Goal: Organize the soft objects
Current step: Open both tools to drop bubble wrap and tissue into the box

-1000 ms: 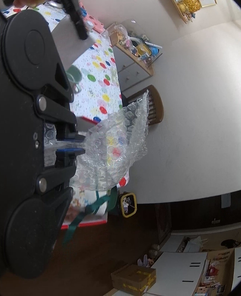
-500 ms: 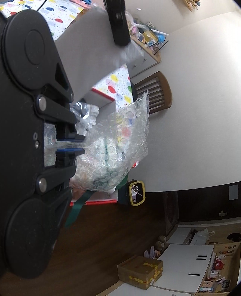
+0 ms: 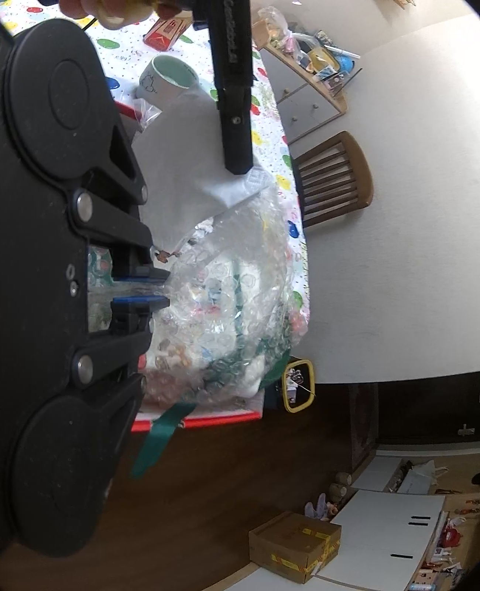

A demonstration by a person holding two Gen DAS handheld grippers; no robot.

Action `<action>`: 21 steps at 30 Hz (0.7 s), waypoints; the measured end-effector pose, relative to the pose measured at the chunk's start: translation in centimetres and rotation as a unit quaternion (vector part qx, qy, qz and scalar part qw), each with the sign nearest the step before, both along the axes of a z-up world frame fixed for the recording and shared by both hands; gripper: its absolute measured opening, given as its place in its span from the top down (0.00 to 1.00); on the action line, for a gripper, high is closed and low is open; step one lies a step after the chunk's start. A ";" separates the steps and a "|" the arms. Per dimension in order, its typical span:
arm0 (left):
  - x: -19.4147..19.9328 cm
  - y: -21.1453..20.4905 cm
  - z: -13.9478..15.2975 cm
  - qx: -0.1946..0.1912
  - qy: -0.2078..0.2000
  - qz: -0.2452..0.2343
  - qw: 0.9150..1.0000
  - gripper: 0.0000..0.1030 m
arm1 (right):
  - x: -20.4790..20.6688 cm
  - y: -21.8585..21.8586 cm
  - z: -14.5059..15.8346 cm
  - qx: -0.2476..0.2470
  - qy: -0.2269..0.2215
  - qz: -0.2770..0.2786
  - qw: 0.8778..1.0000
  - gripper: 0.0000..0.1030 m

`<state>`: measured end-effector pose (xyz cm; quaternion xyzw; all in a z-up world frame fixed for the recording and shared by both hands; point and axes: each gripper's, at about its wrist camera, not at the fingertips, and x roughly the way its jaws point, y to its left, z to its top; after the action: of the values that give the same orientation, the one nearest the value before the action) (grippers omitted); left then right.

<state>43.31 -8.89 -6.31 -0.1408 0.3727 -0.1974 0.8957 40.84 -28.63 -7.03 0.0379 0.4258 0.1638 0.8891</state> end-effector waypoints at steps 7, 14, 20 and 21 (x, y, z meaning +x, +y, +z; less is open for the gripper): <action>1.3 0.5 -1.3 0.056 0.005 0.025 0.998 0.97 | 1.0 0.8 -1.5 -0.002 0.016 0.001 1.000 0.94; 2.5 0.9 -2.8 0.085 0.027 0.032 0.996 0.97 | 1.3 1.5 -2.0 -0.007 0.021 0.001 1.000 0.84; 2.6 0.8 -3.4 0.109 0.031 0.037 0.993 0.97 | 0.9 1.9 -2.0 -0.017 0.009 0.011 1.000 0.72; 2.6 0.9 -3.5 0.108 0.031 0.038 0.993 0.96 | 0.9 1.9 -2.0 -0.018 0.007 0.014 1.000 0.70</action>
<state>45.92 -7.95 -9.80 -0.0630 0.4142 -0.1175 0.9004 41.76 -26.75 -9.04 0.0172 0.4351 0.1683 0.8843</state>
